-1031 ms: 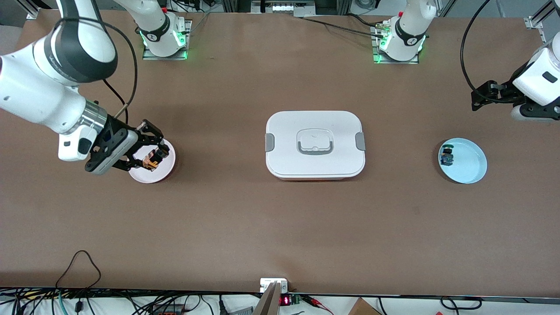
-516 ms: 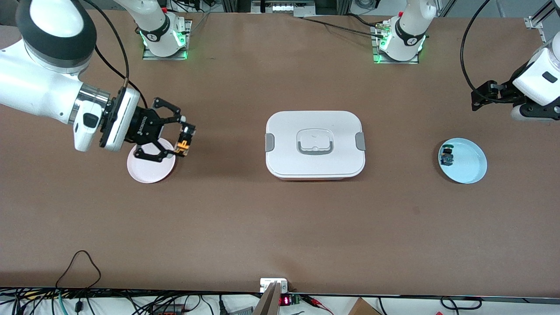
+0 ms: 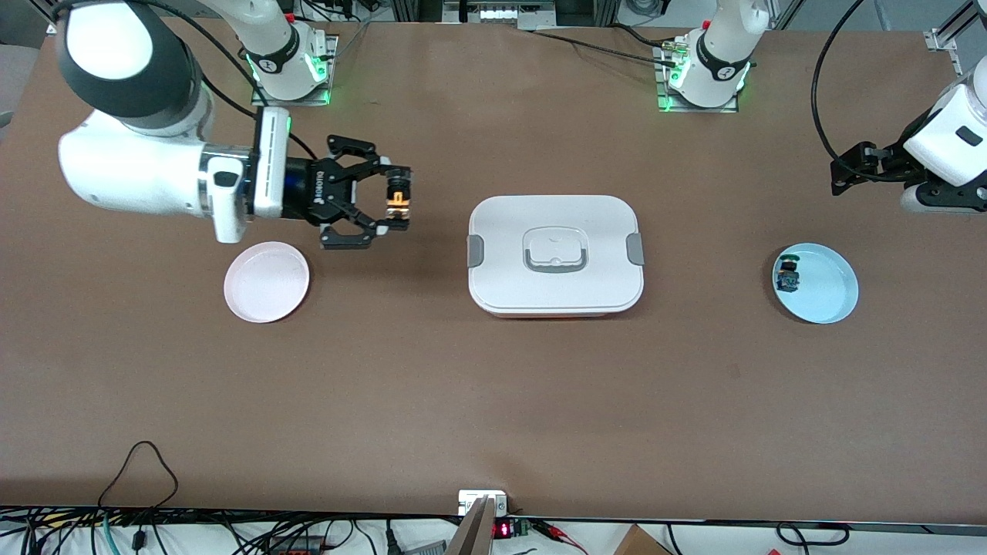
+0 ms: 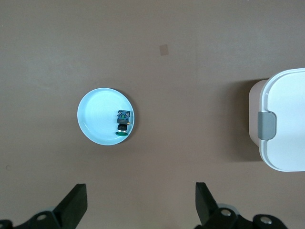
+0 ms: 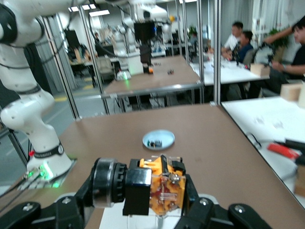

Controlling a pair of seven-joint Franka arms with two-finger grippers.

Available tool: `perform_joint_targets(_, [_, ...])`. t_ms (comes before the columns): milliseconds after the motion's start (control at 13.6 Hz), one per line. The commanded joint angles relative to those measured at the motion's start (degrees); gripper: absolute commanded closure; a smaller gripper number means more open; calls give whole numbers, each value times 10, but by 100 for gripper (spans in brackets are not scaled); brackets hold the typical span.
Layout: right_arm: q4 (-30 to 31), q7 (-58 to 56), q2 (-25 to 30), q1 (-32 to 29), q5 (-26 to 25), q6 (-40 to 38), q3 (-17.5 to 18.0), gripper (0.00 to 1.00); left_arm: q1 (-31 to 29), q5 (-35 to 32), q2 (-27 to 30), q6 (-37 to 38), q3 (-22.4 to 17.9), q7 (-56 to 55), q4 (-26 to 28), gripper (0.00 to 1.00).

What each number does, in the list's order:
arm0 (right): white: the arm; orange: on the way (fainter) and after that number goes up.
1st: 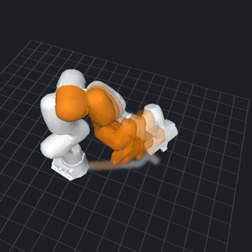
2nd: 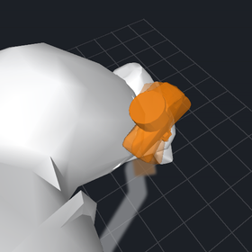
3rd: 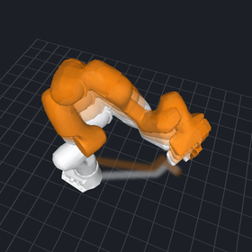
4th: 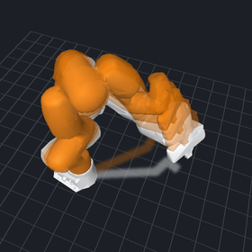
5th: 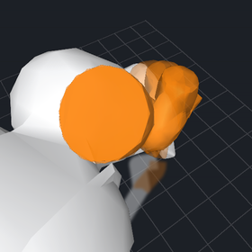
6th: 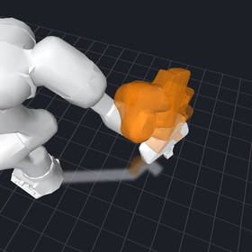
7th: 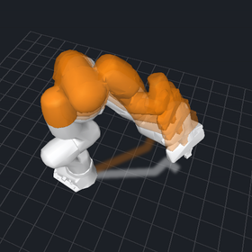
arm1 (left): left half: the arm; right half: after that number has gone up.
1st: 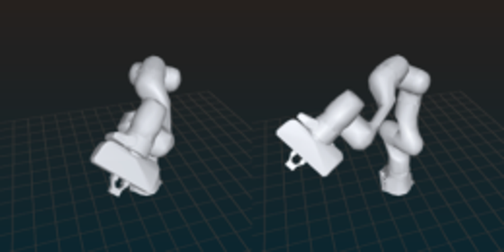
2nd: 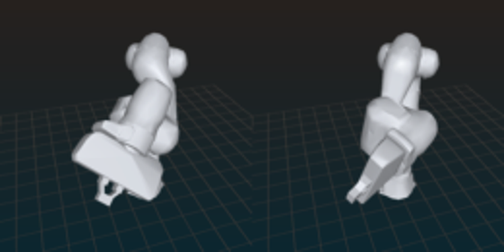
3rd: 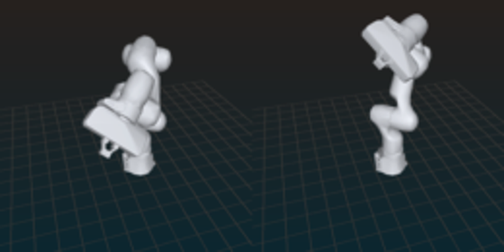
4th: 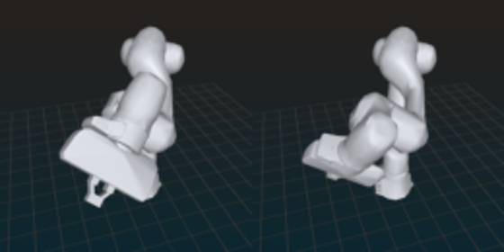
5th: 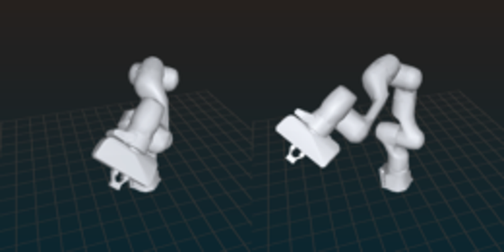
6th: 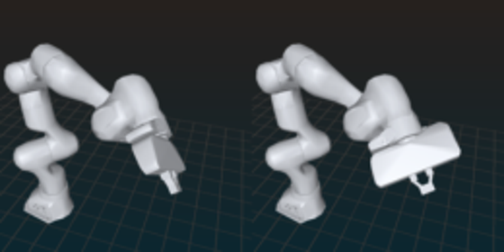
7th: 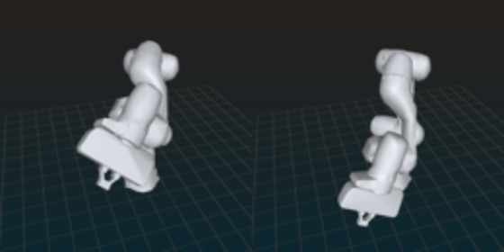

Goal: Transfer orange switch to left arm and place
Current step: 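Lift the orange switch with the right gripper and carry it over the box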

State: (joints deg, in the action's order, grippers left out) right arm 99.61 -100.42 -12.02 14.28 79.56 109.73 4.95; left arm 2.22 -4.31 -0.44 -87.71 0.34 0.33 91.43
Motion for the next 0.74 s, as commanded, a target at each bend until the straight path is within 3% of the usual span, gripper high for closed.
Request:
perform_joint_targets(0, [-3, -36, -20, 30, 57, -6, -3, 100, 0, 9, 3, 9, -1, -6, -6, 0])
perform_joint_targets(368, [-8, -62, -68, 89, 170, 4, -4, 100, 0, 9, 3, 9, -1, -6, -6, 0])
perform_joint_targets(663, [-54, -84, -97, 129, 190, 64, -4, 100, 0, 9, 3, 9, -2, -6, -6, 0])
